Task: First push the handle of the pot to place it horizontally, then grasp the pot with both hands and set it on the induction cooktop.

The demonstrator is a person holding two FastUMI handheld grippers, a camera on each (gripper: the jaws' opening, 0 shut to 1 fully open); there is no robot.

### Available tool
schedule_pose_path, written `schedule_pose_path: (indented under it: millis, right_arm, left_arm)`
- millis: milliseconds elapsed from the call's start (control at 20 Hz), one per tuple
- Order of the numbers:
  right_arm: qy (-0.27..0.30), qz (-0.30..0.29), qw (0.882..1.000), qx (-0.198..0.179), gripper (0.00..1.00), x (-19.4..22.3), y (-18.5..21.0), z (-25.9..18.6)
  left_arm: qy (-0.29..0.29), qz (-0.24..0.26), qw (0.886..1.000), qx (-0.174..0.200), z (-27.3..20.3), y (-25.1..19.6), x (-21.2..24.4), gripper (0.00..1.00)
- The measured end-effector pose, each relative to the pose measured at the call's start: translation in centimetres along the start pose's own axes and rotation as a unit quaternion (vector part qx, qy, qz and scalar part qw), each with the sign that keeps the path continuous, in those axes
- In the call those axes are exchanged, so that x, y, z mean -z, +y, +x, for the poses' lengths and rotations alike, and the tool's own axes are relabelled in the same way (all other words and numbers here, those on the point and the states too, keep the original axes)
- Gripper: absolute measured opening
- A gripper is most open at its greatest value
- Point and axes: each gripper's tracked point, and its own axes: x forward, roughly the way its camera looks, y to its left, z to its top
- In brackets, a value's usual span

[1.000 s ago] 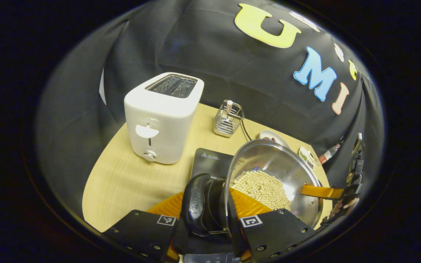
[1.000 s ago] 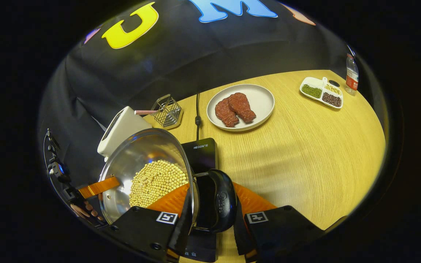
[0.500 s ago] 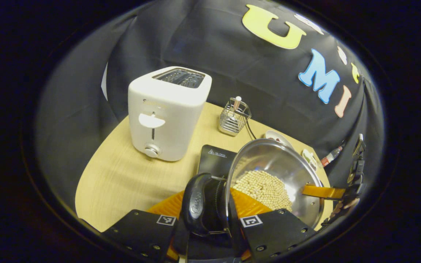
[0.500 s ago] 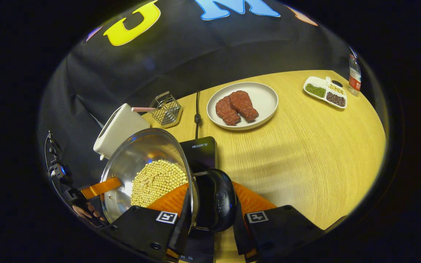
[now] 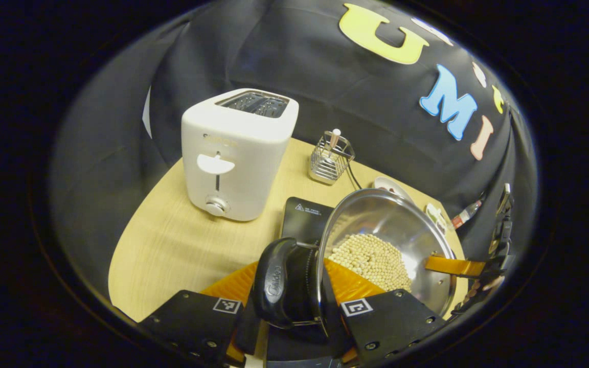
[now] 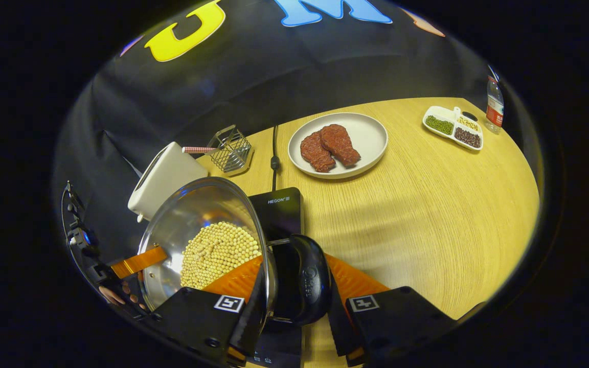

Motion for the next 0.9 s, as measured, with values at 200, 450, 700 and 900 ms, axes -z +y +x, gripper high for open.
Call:
schedule_pose_path:
  millis: [200,450,700,900]
  right_arm:
    - [0.02,-0.009,1.0,-0.002,0.87,0.8,-0.2,-0.5]
    - [-0.017,-0.021,1.0,-0.001,0.98,-0.9,-0.9,-4.6]
    - [-0.071,-0.028,0.997,0.01,0.98,-3.0,-2.8,-10.8]
    - [-0.16,-0.05,0.985,0.032,0.98,-5.6,-5.3,-17.9]
  left_arm:
    - [0.012,0.046,0.998,-0.05,-0.9,1.2,-0.3,0.75]
    - [-0.014,0.068,0.995,-0.071,-4.0,0.5,-2.0,0.81]
    - [-0.077,0.078,0.991,-0.082,-9.1,-2.3,-5.4,0.81]
    - [-0.175,0.106,0.977,-0.066,-15.9,-8.2,-9.7,0.81]
